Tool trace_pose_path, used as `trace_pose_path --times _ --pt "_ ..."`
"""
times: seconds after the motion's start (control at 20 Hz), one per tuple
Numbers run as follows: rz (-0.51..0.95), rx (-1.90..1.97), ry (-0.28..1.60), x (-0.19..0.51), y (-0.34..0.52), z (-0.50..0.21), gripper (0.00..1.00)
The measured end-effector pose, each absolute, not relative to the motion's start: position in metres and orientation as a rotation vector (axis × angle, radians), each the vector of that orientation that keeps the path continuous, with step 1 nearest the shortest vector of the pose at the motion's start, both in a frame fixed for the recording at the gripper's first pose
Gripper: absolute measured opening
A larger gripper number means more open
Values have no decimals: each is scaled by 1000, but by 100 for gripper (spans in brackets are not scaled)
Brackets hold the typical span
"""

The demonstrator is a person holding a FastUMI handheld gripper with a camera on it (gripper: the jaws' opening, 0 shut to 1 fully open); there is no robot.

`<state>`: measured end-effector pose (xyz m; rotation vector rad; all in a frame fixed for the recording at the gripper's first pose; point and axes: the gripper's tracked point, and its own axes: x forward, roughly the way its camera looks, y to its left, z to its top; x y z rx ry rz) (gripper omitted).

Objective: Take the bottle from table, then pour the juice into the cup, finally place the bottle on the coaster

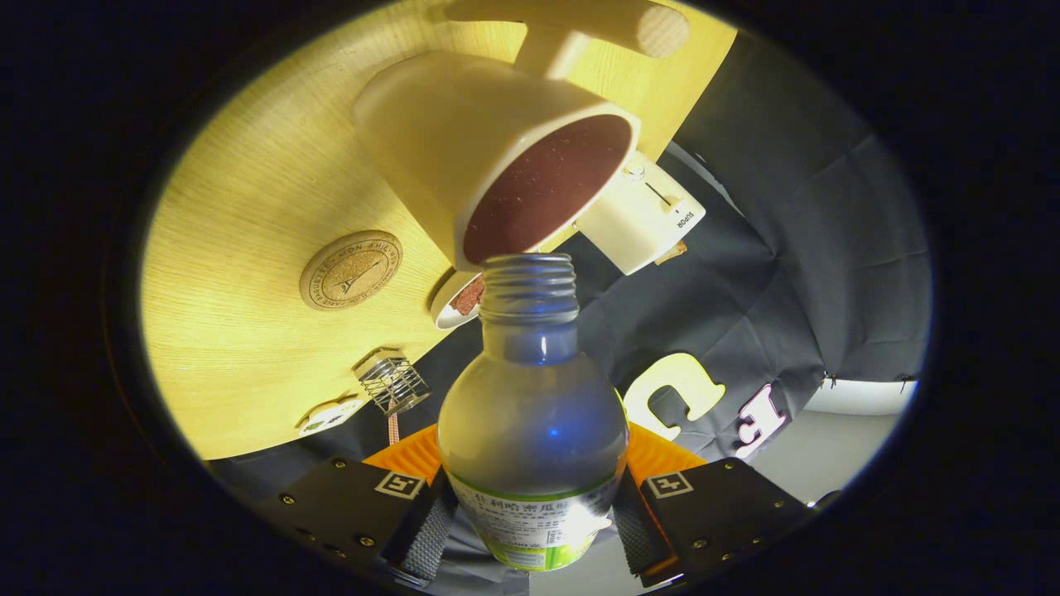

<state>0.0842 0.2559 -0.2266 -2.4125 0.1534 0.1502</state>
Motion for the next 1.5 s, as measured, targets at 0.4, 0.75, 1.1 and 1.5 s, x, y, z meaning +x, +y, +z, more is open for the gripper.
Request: trace_pose_path --times 0.4,0.75,1.1,1.5 --pt "148 -2376 160 84 253 -229 81" --pt "131 -2317 121 86 247 -226 82" --pt "117 -2165 80 86 238 -228 81" --pt "73 -1916 46 86 222 -238 81"
